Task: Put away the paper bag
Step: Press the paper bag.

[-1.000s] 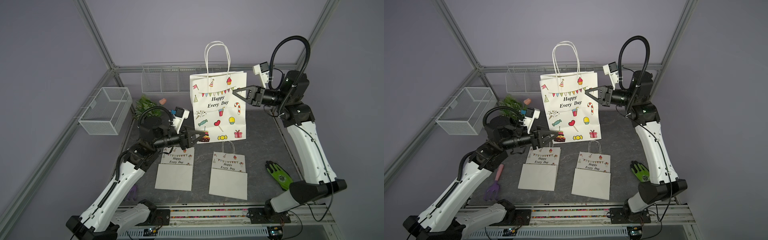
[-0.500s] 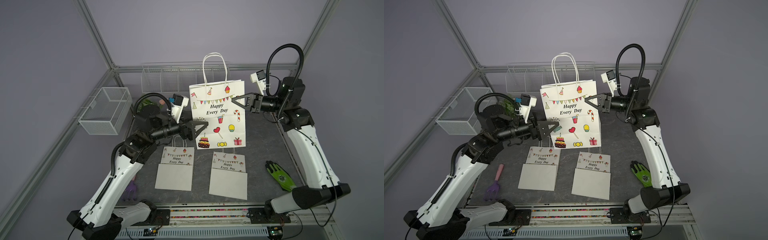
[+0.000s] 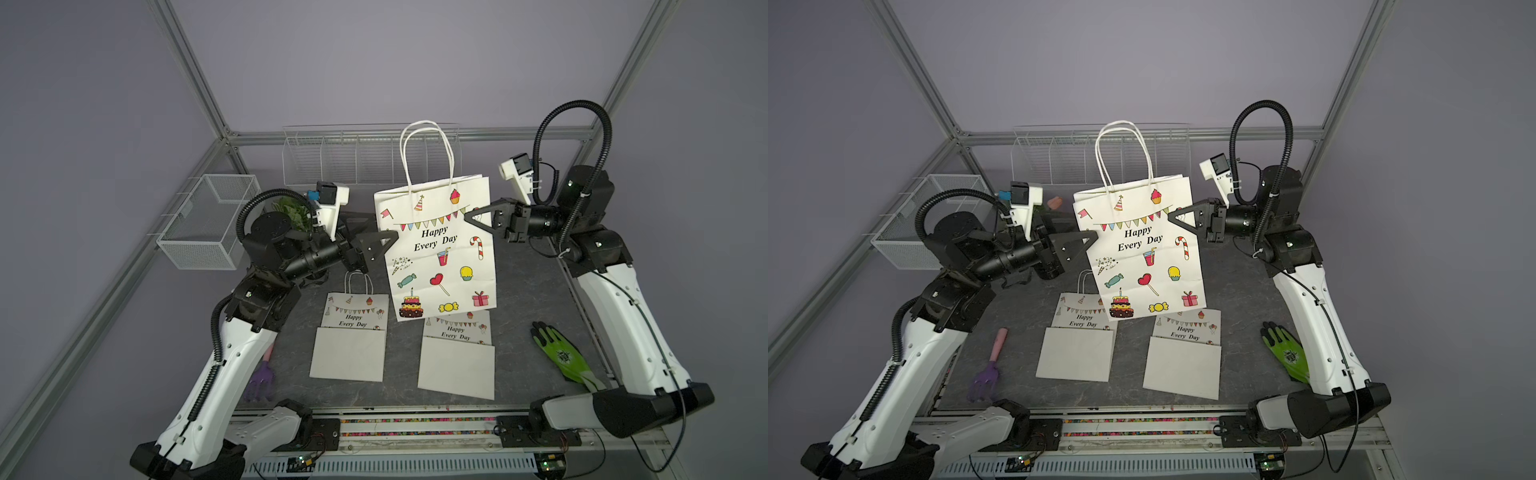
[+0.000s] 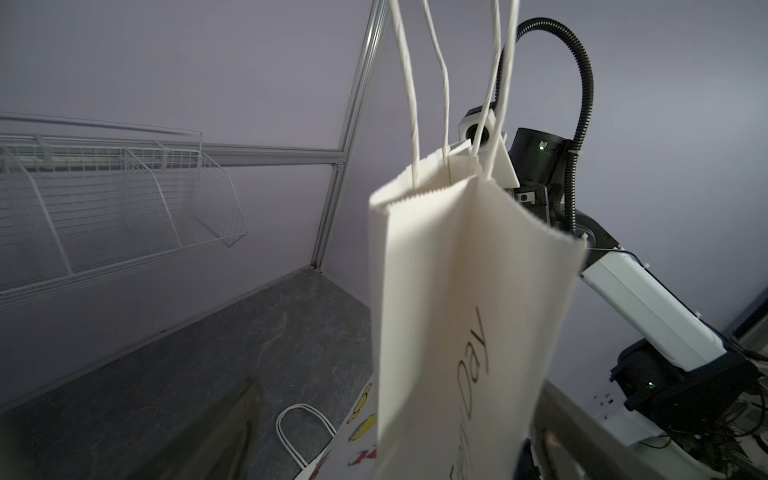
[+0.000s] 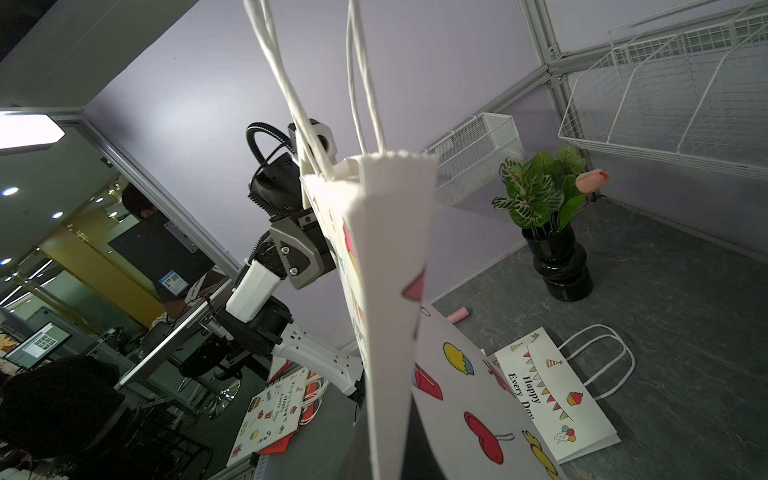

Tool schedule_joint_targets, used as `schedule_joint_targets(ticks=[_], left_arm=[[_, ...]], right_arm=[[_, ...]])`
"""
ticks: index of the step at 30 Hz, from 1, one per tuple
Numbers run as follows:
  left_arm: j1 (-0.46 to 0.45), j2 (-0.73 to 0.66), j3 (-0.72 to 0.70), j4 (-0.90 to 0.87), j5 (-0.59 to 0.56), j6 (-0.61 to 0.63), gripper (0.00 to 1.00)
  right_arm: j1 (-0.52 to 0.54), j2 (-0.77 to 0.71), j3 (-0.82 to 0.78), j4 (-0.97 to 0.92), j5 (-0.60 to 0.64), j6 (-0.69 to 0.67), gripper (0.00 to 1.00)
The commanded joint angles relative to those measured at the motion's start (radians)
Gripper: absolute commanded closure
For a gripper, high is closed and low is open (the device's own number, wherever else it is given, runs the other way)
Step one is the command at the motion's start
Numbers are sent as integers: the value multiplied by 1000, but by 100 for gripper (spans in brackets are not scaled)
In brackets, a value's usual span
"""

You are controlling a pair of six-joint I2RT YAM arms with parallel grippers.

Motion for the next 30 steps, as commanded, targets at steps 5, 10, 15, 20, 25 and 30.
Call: schedule_joint_targets(ticks=[5,10,15,20,25,30], left_arm=[[-24,6,-17,94,164,-53,3],[-45,2,-41,20,140,-7,28],[-55,-11,-70,-27,107,21,56],[-57,-6,-54,-94,27,54,80],[-56,8,-48,-122,-31,61,95],[-55,-24,-68,-120,-60,62,100]], right_arm=[[10,6,21,10,-1,-5,93],[13,20,40,3,38,2,93],[13,15,39,-17,78,-10,93],[36,-5,35,-95,125,-85,93],[60,-34,34,-176,199,-170,93],[61,-61,17,-214,243,-213,93]])
